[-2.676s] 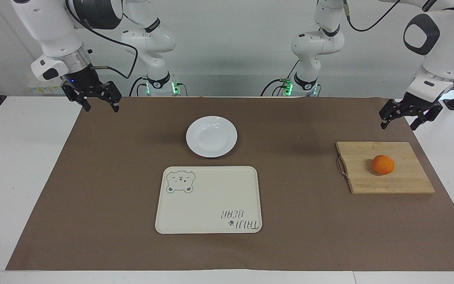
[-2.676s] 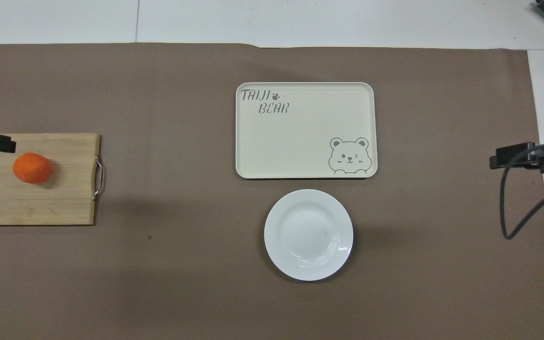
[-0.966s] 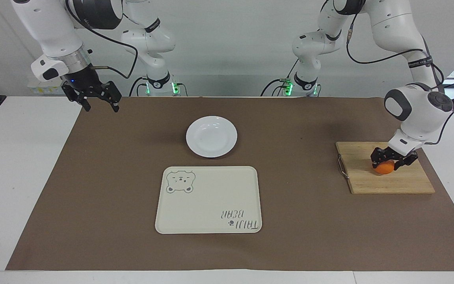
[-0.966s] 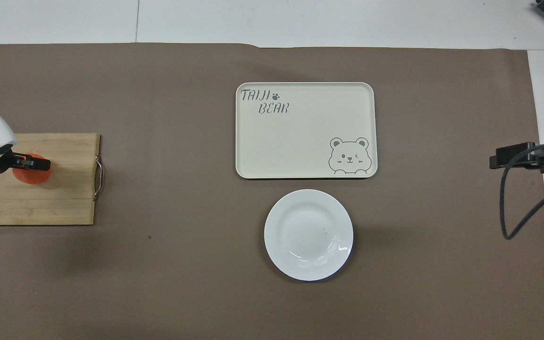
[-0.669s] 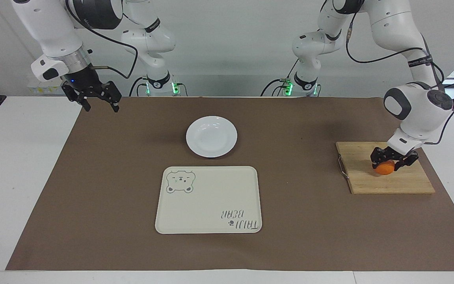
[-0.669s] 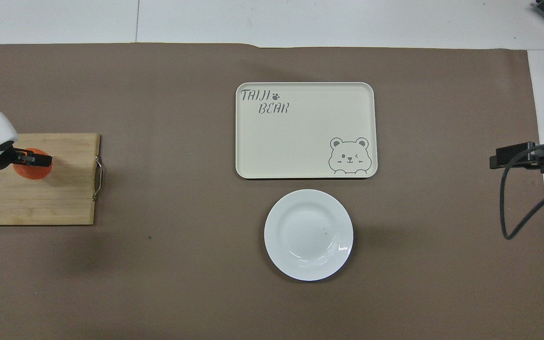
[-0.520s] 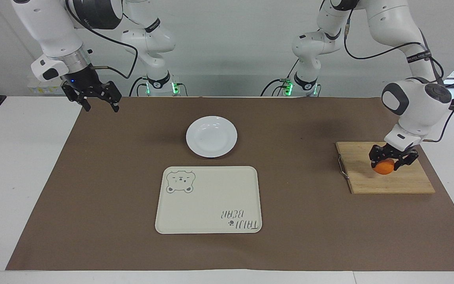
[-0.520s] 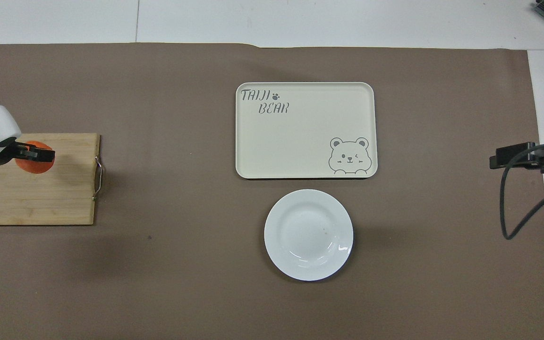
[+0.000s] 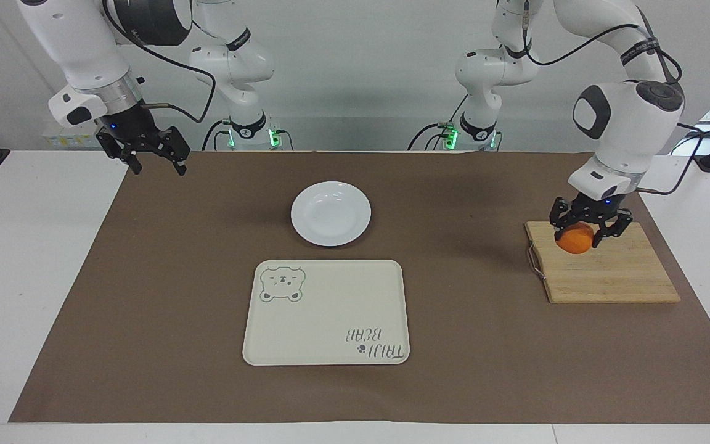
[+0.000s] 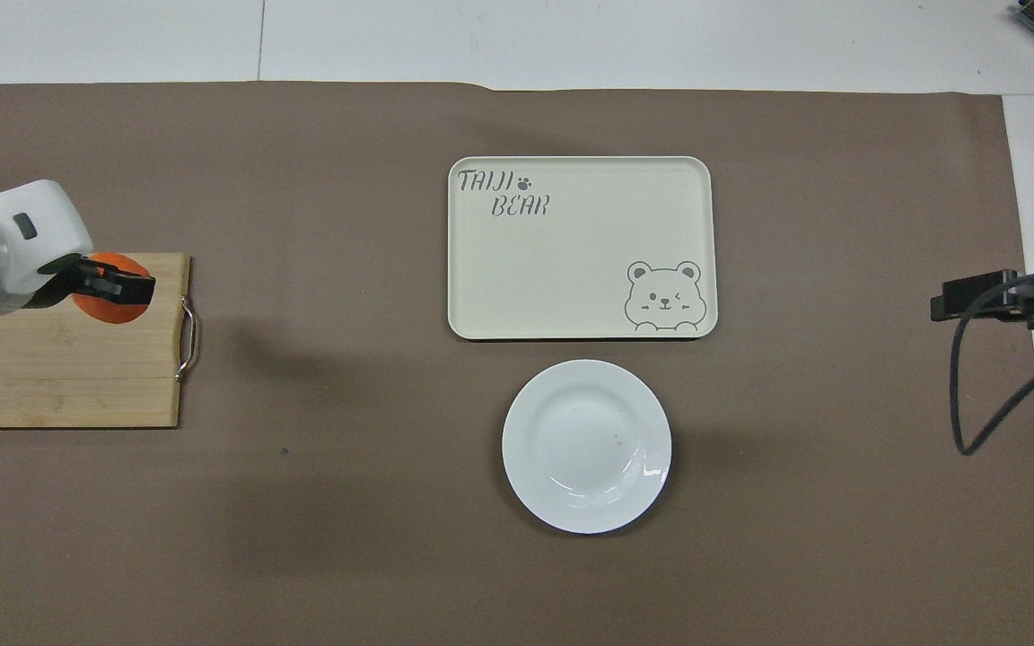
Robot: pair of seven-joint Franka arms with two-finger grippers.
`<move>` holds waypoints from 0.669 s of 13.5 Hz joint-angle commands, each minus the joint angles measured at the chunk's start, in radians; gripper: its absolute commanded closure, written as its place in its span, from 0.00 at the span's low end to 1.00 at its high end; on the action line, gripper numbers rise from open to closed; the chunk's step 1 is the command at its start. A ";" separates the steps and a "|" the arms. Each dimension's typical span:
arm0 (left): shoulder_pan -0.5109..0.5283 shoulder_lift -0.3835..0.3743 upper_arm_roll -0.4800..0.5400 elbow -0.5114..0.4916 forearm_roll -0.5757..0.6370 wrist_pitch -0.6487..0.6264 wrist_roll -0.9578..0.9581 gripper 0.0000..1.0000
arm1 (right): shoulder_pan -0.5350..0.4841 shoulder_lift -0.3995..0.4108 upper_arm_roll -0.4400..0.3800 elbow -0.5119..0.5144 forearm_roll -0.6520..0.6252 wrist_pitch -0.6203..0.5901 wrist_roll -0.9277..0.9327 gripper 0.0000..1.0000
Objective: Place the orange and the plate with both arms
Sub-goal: 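Carry the orange with the left gripper over the white plate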
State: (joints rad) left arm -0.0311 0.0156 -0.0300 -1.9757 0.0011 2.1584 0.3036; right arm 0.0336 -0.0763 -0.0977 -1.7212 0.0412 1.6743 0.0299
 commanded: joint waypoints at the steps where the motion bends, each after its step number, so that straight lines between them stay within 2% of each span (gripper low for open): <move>1: -0.127 -0.029 0.013 -0.009 -0.004 -0.093 -0.108 1.00 | -0.001 0.000 0.003 0.008 -0.012 -0.010 -0.011 0.00; 9: -0.459 -0.059 0.012 -0.026 -0.004 -0.098 -0.426 1.00 | -0.001 0.000 0.003 0.008 -0.012 -0.010 -0.011 0.00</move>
State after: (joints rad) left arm -0.4164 -0.0081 -0.0380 -1.9779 0.0002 2.0725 -0.0561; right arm 0.0336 -0.0763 -0.0977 -1.7212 0.0412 1.6743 0.0299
